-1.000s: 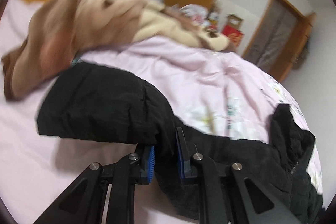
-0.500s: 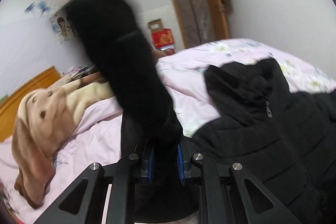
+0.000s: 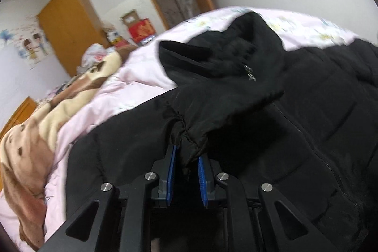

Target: Fold large clothes

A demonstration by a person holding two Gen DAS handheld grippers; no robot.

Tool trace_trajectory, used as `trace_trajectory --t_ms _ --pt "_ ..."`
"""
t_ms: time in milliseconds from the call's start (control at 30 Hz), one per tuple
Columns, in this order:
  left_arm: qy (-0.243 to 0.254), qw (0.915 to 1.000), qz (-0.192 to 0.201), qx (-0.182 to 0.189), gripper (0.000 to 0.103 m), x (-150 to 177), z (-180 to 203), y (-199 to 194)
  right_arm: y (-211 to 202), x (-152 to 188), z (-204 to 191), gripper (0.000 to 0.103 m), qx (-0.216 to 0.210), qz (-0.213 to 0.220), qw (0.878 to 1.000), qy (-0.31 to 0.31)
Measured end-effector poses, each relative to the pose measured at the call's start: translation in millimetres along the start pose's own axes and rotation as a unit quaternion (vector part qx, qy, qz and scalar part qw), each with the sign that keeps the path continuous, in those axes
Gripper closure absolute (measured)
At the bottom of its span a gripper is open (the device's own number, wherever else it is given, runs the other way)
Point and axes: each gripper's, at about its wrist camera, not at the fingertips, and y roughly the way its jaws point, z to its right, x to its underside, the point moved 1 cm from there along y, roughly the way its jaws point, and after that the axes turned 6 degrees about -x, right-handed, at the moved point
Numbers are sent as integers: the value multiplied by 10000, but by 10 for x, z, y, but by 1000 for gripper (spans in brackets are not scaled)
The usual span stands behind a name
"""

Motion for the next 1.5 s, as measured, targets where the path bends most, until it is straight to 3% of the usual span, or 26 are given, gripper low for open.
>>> trace_trajectory --t_ms 233,567,667,800,867,933,1000,1100,1300,1500 --pt "256 9975 -266 602 85 108 293 59 389 27 291 30 -175 -539 9979 309" --pt "445 9955 -243 806 78 307 210 -94 1183 56 297 30 -843 -1275 9861 655" --pt "364 9946 -165 955 71 339 169 -162 1382 83 289 30 -940 -1434 9815 851" --pt "-121 9880 -126 1532 65 382 -37 -351 1575 127 160 30 -905 -1611 9810 595" --pt "-189 9903 -37 1379 53 401 -148 -463 1655 157 111 37 -971 -1733 9783 584" --pt "-224 9931 -48 1147 52 419 -254 -508 1700 187 59 49 -1133 -1803 9745 712" --pt "-426 9917 -142 1207 52 434 -394 -529 1728 204 5 55 -1203 -1799 9735 734" --pt "-774 9918 1 1017 52 402 -665 -632 1743 200 -18 95 -1334 -1892 9694 816" --pt "-1438 9884 18 489 50 330 -1155 -592 1451 24 55 99 -1300 -1411 9777 854" --pt "-1887 9812 -83 409 50 310 -1283 -448 979 -168 305 99 -961 -861 9881 832"
